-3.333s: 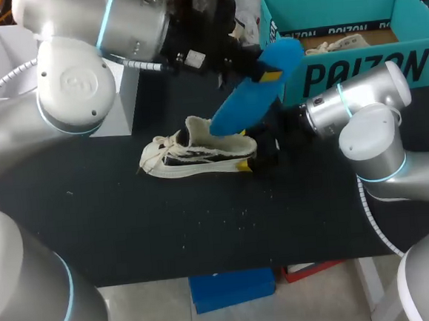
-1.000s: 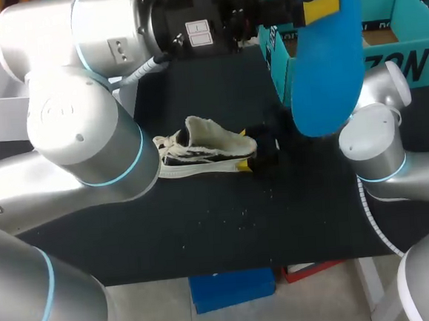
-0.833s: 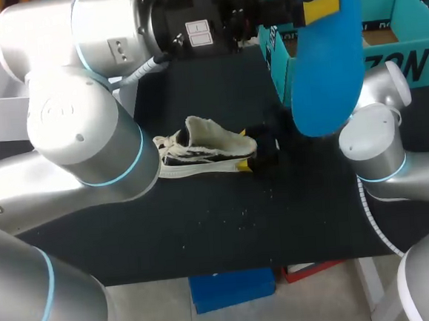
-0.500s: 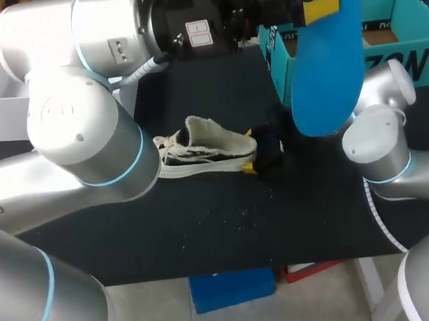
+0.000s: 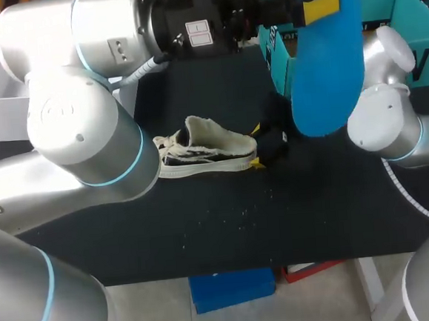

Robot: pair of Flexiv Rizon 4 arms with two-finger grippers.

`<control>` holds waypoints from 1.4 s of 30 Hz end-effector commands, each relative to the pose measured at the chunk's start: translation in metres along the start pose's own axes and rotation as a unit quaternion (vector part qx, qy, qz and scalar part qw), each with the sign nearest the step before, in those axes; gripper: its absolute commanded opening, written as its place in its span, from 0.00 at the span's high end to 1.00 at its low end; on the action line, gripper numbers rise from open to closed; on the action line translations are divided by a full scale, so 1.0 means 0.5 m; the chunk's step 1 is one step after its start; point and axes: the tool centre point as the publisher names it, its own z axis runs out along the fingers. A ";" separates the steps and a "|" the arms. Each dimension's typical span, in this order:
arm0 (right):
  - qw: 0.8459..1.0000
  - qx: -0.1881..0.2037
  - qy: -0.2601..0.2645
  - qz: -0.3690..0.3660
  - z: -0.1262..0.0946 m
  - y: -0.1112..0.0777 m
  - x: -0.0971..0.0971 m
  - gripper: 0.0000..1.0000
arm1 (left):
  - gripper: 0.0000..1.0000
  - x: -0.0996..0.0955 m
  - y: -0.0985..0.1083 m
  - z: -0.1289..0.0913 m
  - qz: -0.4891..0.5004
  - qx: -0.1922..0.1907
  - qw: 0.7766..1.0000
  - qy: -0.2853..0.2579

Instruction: Take the shoe out of the shoebox, open the shoe tongue, remove and reinsert the insole, then place the shoe into the shoebox

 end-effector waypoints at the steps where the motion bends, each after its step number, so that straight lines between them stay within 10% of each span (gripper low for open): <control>1: 0.989 0.147 -0.006 -0.001 -0.007 0.018 0.006 0.00 | 1.00 0.001 0.003 0.006 0.000 0.002 1.000 -0.002; 23: 0.948 0.307 -0.005 -0.080 0.030 0.085 0.003 0.00 | 1.00 0.001 0.003 0.006 0.000 0.002 1.000 -0.002; 42: 0.941 0.326 0.006 -0.089 0.078 0.103 0.008 0.00 | 1.00 0.001 0.003 0.006 0.000 0.002 1.000 -0.002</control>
